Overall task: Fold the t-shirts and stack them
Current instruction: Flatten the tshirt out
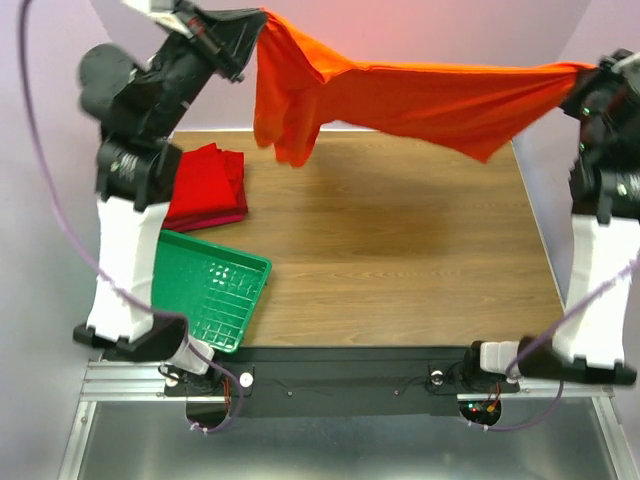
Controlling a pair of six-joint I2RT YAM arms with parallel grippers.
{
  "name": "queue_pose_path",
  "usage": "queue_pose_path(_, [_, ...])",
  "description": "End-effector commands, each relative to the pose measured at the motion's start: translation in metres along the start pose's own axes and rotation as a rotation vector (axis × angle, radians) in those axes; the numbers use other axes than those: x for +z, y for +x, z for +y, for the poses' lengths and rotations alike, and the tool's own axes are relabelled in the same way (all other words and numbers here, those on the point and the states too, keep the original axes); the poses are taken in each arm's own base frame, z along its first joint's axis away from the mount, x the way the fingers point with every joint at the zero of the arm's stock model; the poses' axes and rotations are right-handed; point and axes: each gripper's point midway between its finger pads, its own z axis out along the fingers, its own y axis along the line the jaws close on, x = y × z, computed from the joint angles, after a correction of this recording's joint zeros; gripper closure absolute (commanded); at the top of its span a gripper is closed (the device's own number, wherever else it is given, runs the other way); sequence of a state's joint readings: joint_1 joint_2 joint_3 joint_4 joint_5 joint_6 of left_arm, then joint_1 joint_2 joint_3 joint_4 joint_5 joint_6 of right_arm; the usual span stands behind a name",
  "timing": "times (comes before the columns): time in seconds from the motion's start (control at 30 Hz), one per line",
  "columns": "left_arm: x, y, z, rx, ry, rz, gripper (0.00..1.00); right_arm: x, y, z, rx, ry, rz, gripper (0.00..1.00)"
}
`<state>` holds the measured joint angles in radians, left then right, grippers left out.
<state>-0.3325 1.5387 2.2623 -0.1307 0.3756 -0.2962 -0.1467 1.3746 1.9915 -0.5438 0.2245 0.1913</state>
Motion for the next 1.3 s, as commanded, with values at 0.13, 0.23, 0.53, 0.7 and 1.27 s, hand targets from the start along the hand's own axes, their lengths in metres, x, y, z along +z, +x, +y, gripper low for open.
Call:
queue_pose_path(0.13, [-0.071, -0.053, -0.058, 0.012, 0.082, -0.057, 1.0, -0.109, -0.074, -0.011, 0.071, -0.009, -0.237, 1.0])
queue_pose_path(0.23, [-0.089, -0.066, -0.071, -0.01, 0.095, -0.065, 1.0, -0.132, -0.091, -0.016, 0.079, -0.001, -0.29, 1.0])
queue_pose_path(0.53, [-0.052, -0.009, -0.059, -0.112, 0.159, 0.085, 1.0, -0.101, -0.057, -0.02, 0.06, 0.059, -0.203, 1.0])
queue_pose_path(0.7, [0.004, 0.082, -0.004, -0.147, 0.099, 0.245, 1.0, -0.035, 0.026, -0.023, -0.021, 0.141, -0.016, 1.0])
queue_pose_path(1.27, [0.117, 0.335, 0.19, -0.2, -0.256, 0.337, 0.01, 0.172, 0.286, 0.006, -0.127, 0.112, 0.379, 0.09])
